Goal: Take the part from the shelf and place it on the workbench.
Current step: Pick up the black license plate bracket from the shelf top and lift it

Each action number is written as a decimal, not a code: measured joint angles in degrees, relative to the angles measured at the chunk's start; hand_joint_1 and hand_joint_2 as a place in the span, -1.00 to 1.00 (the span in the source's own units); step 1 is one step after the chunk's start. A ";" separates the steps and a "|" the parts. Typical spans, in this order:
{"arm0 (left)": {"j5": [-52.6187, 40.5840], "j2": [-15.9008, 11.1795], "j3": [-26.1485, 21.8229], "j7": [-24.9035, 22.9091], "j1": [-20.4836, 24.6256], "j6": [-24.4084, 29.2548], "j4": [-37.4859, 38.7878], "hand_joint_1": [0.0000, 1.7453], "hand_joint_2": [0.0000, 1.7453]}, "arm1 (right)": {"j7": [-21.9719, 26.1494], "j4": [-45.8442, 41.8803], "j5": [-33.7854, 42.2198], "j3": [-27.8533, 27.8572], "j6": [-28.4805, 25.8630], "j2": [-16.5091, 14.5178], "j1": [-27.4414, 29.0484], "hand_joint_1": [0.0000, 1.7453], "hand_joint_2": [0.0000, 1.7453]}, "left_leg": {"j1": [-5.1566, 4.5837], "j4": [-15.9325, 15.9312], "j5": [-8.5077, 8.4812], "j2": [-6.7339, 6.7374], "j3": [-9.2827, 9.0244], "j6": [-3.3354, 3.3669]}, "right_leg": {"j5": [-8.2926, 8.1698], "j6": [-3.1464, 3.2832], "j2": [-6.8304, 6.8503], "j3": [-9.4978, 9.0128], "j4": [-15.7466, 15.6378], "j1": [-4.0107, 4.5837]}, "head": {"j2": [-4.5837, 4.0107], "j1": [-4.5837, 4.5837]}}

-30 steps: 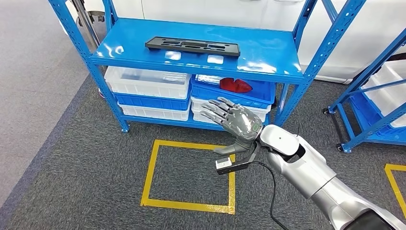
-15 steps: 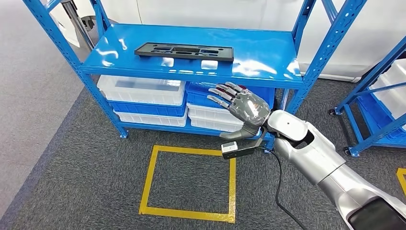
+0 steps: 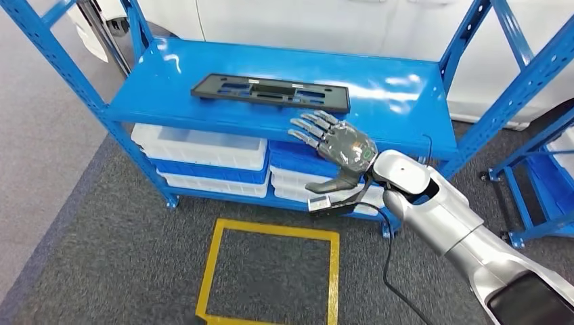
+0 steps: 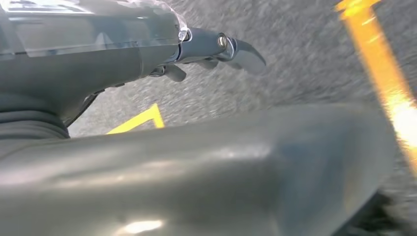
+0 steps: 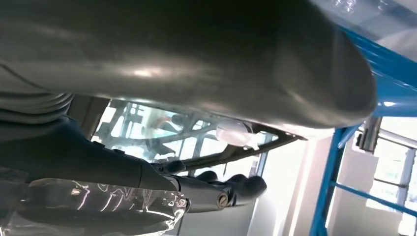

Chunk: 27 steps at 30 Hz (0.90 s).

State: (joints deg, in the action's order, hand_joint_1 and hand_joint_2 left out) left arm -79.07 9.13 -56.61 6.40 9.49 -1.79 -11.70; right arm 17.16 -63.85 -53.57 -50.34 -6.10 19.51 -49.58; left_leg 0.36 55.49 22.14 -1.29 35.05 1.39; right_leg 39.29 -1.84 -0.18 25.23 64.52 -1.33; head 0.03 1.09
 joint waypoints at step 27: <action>-0.01 -0.28 1.28 -0.11 0.22 -0.19 0.62 -1.00 -1.00 | -0.01 3.85 -0.03 -3.38 1.25 -2.85 -4.00 -1.00 -1.00 | -1.24 -0.81 0.69 1.41 -3.96 2.59 | -10.95 1.71 0.34 3.00 -9.45 0.52 | -0.02 0.03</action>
State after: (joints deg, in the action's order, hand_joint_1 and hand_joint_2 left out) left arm -79.08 8.85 -55.34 6.29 9.70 -1.98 -11.08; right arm 17.15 -60.00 -53.60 -53.72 -4.85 16.66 -53.58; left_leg -0.88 54.68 22.83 0.11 31.10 3.98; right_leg 28.34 -0.13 0.17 28.23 55.07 -0.81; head 0.02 1.12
